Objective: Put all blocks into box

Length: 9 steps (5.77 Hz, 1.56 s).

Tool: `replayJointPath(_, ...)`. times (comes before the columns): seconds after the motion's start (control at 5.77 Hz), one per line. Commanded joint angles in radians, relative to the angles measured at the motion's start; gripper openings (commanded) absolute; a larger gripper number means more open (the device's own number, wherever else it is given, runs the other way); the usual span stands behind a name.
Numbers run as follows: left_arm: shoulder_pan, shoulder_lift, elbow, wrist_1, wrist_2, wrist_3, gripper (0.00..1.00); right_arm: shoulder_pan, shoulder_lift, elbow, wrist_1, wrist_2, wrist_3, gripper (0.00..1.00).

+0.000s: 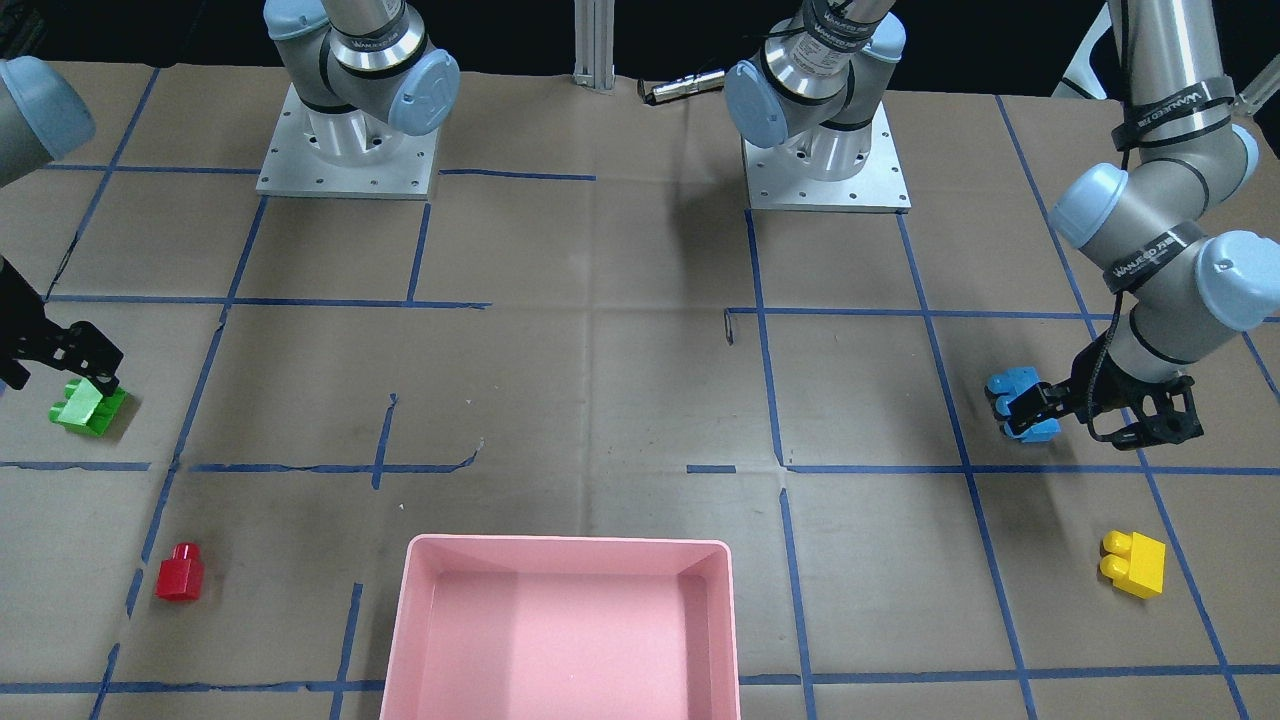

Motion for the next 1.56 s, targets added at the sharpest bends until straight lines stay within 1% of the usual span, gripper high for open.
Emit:
replayJointPath(0.0, 0.005, -0.021, -0.056, 0.092, 0.005, 0.059, 0.99, -0.067, 0.082, 0.045, -0.119, 0.003, -0.048, 0.99)
replayJointPath(0.17, 0.032, -0.045, -0.058, 0.098, 0.003, 0.082, 0.99, -0.079, 0.103, 0.065, -0.181, 0.003, -0.072, 0.99)
replayJointPath(0.35, 0.043, -0.047, -0.058, 0.098, 0.005, 0.098, 0.98, -0.079, 0.122, 0.067, -0.183, 0.005, -0.072, 0.99)
replayJointPath(0.52, 0.043, -0.047, -0.059, 0.098, 0.002, 0.098, 0.94, -0.081, 0.122, 0.068, -0.186, 0.005, -0.074, 0.99)
replayJointPath(0.69, 0.043, -0.044, -0.067, 0.098, -0.001, 0.098, 0.84, -0.095, 0.124, 0.088, -0.186, 0.001, -0.079, 0.98)
replayJointPath(0.87, 0.043, -0.030, -0.073, 0.097, 0.003, 0.098, 0.68, -0.124, 0.122, 0.106, -0.198, 0.001, -0.091, 0.98)
replayJointPath(1.04, 0.040, -0.027, -0.073, 0.092, 0.005, 0.098, 0.51, -0.129, 0.128, 0.106, -0.206, 0.000, -0.094, 0.96)
replayJointPath(1.21, 0.040, -0.027, -0.066, 0.083, 0.005, 0.099, 0.36, -0.130, 0.143, 0.105, -0.224, 0.001, -0.092, 0.96)
replayJointPath(1.39, 0.038, -0.018, -0.050, 0.069, 0.006, 0.105, 0.31, -0.129, 0.144, 0.103, -0.226, 0.001, -0.091, 0.96)
